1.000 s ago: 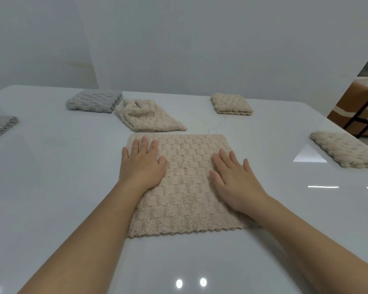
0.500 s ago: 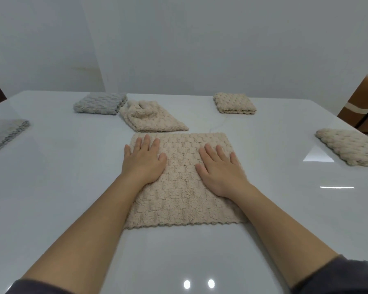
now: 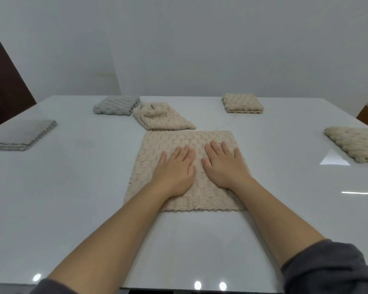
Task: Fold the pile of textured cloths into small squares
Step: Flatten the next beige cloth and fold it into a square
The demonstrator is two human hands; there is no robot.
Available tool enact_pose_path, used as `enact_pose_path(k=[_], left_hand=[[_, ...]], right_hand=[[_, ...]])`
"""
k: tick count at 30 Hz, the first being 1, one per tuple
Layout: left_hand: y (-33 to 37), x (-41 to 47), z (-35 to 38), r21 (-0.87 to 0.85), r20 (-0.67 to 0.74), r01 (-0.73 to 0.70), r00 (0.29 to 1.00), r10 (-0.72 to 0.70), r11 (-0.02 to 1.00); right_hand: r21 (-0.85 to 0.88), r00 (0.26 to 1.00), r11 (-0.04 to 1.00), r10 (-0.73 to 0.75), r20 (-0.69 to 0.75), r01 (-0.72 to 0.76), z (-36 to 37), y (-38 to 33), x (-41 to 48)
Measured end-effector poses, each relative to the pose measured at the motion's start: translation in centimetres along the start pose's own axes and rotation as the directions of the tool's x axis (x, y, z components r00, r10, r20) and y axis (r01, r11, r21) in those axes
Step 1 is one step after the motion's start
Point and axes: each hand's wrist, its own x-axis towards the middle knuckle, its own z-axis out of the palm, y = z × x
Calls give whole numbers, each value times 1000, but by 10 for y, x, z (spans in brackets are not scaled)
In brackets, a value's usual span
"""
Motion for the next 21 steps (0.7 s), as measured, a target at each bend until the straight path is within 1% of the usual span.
enact_pose_path(k=[4, 7, 9, 10, 11, 13, 15, 17, 21], left_hand=[[-26, -13, -6, 5, 7, 109, 994, -109, 994], [-50, -22, -10, 14, 7, 245, 970, -245, 969], [-55, -25, -13, 24, -17, 331, 943, -331, 943], [-51, -25, -15, 21, -47, 341, 939, -340, 940], [-41, -26, -17, 13, -82, 315, 946, -313, 949], [-13, -27, -16, -10, -120, 186, 975, -186, 983], [10, -30, -7, -30, -92, 83, 992, -85, 996], [8, -35, 1, -30, -50, 83, 995, -84, 996], [-34, -49, -3, -12, -27, 177, 984, -177, 984]], right_hand=[[3, 1000, 1000, -6, -5, 6, 1, 1, 0], [7, 1000, 1000, -10, -7, 10, 1, 2, 0], [7, 1000, 1000, -12, -11, 12, 2, 2, 0], [8, 1000, 1000, -14, -13, 14, 2, 2, 0], [11, 1000, 1000, -13, -14, 14, 2, 2, 1], [12, 1000, 1000, -8, -15, 8, 2, 2, 1], [14, 1000, 1000, -4, -14, 5, 2, 2, 1], [15, 1000, 1000, -5, -16, 5, 3, 2, 2], [13, 1000, 1000, -15, -7, 15, 2, 3, 2]])
